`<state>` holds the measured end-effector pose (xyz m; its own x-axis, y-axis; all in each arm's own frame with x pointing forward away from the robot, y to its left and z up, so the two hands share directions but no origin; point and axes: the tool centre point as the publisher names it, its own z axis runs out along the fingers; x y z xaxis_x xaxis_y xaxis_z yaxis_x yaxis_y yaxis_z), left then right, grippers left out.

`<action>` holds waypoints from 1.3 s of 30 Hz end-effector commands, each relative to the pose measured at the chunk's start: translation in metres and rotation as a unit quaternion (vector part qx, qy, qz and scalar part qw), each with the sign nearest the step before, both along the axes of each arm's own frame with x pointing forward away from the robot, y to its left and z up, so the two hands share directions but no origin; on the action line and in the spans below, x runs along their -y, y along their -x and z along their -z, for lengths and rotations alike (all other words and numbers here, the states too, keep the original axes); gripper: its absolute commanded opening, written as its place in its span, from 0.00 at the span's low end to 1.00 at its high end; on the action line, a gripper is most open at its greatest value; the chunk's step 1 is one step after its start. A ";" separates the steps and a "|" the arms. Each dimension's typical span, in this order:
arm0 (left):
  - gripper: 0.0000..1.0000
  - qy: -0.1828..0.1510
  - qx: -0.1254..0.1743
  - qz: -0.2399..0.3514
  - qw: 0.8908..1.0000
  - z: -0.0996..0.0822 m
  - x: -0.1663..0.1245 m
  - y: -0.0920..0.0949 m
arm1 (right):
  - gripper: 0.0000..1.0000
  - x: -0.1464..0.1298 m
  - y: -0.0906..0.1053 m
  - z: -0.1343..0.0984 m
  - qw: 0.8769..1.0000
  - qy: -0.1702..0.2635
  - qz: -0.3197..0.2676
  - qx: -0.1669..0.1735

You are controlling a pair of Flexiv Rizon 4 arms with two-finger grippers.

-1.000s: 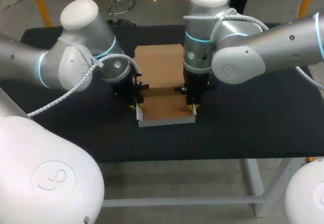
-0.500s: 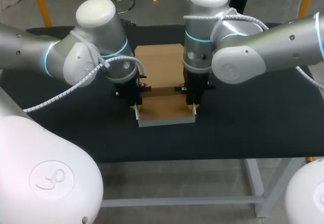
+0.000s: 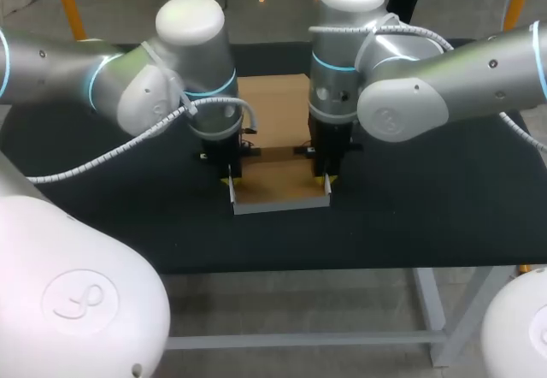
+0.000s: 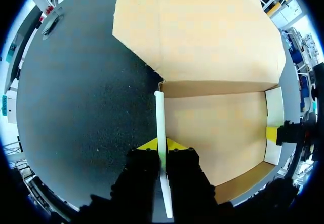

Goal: Assemble the packaging by folding the flat box into shape, placing the metal phone stand inside, and closing the box properly

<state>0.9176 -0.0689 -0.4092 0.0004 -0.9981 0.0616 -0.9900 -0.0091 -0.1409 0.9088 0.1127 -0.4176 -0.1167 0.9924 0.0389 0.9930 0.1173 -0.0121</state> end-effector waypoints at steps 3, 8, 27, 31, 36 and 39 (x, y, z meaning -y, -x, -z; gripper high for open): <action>0.00 -0.086 0.005 -0.011 0.996 0.001 0.007 0.000 | 1.00 0.002 0.009 -0.010 0.999 -0.022 -0.029 0.014; 0.00 -0.087 0.009 -0.010 0.996 -0.002 0.007 0.001 | 1.00 0.004 0.015 -0.018 0.997 -0.041 -0.060 0.024; 0.00 -0.088 0.015 -0.010 0.996 -0.005 0.007 0.000 | 1.00 0.040 0.045 -0.070 0.943 -0.161 -0.278 0.088; 0.00 -0.088 0.015 -0.010 0.996 -0.005 0.007 0.001 | 1.00 0.051 0.051 -0.078 0.902 -0.204 -0.368 0.094; 0.00 -0.087 0.014 -0.013 0.996 -0.005 0.004 0.002 | 1.00 0.051 0.051 -0.078 0.902 -0.204 -0.368 0.094; 0.00 -0.087 0.014 -0.012 0.996 -0.005 0.003 0.002 | 1.00 0.051 0.051 -0.078 0.902 -0.204 -0.368 0.094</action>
